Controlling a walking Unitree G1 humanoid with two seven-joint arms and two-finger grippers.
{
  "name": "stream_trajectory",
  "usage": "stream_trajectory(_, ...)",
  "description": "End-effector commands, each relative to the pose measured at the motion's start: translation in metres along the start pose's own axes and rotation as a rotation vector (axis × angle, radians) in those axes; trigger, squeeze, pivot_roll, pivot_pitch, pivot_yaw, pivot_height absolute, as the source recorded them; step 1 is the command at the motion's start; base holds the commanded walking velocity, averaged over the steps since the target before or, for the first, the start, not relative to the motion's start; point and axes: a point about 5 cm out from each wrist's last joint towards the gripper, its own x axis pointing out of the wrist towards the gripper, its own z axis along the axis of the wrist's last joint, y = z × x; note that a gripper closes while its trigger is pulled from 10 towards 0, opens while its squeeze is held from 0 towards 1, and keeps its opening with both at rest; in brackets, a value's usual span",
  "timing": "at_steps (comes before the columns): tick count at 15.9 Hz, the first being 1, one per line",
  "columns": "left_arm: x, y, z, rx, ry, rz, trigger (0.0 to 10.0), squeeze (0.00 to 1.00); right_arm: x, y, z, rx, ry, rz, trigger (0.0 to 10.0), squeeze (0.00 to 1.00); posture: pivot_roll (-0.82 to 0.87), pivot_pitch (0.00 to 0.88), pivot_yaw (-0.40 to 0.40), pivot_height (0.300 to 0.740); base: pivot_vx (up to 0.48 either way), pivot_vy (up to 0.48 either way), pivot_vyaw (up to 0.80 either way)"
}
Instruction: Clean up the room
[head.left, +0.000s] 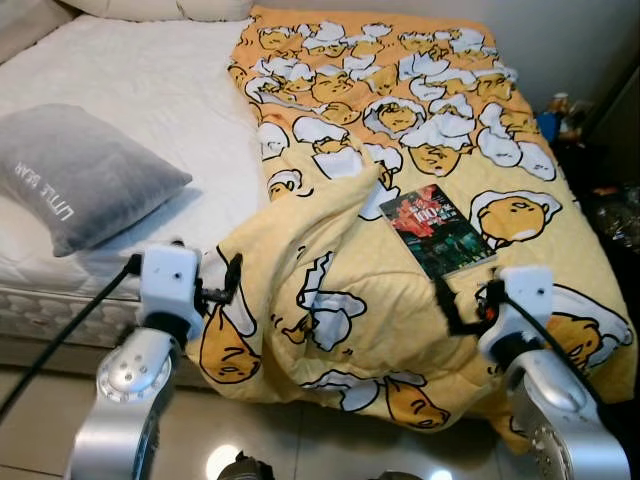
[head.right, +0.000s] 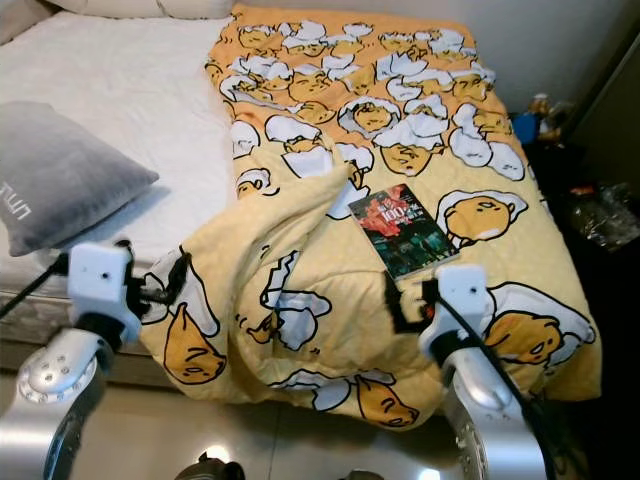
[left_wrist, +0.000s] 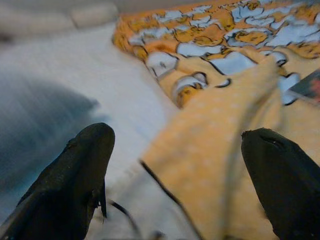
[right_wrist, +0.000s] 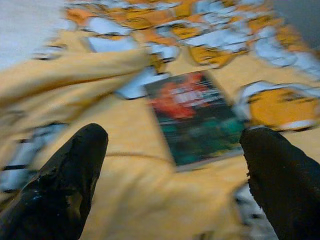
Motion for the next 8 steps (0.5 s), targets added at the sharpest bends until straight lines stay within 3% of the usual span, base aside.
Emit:
stream_trajectory(1, 0.003, -0.001, 0.001, 0.015, -0.007, -0.026, 10.0, 1.00, 0.001, 0.001, -0.003, -0.025, -0.012, -0.067, 10.0, 0.00, -0.13, 0.099, 0.039, 0.740, 0.000, 0.000, 0.00)
stream_trajectory(2, 0.003, -0.003, 0.000, 0.024, -0.007, -0.032, 10.0, 1.00, -0.002, 0.008, -0.010, 0.026, 0.015, 0.015, 10.0, 0.00, -0.12, 0.086, 0.039, 0.740, 0.000, 0.000, 0.00)
stream_trajectory(3, 0.003, -0.004, 0.000, 0.004, -0.003, -0.039, 10.0, 1.00, -0.005, 0.015, -0.011, 0.135, 0.028, 0.071, 10.0, 0.00, -0.12, 0.082, 0.035, 0.740, 0.000, 0.000, 0.00)
stream_trajectory(4, 0.004, -0.004, 0.000, 0.000, 0.001, -0.035, 10.0, 0.51, -0.004, 0.017, -0.015, 0.208, 0.069, 0.054, 10.0, 0.00, -0.12, 0.084, 0.035, 0.740, 0.000, 0.334, 0.00)
stream_trajectory(5, 0.005, -0.006, 0.002, 0.004, 0.010, -0.021, 10.0, 0.47, -0.003, 0.018, -0.015, 0.192, 0.092, 0.052, 10.0, 0.00, -0.11, 0.092, 0.046, 0.740, 0.000, 0.480, 0.00)
stream_trajectory(8, 0.008, -0.006, 0.001, 0.019, 0.015, 0.003, 10.0, 0.48, -0.001, 0.014, -0.014, 0.132, 0.065, 0.013, 10.0, 0.00, -0.12, 0.104, 0.047, 0.740, 0.000, 0.293, 0.00)
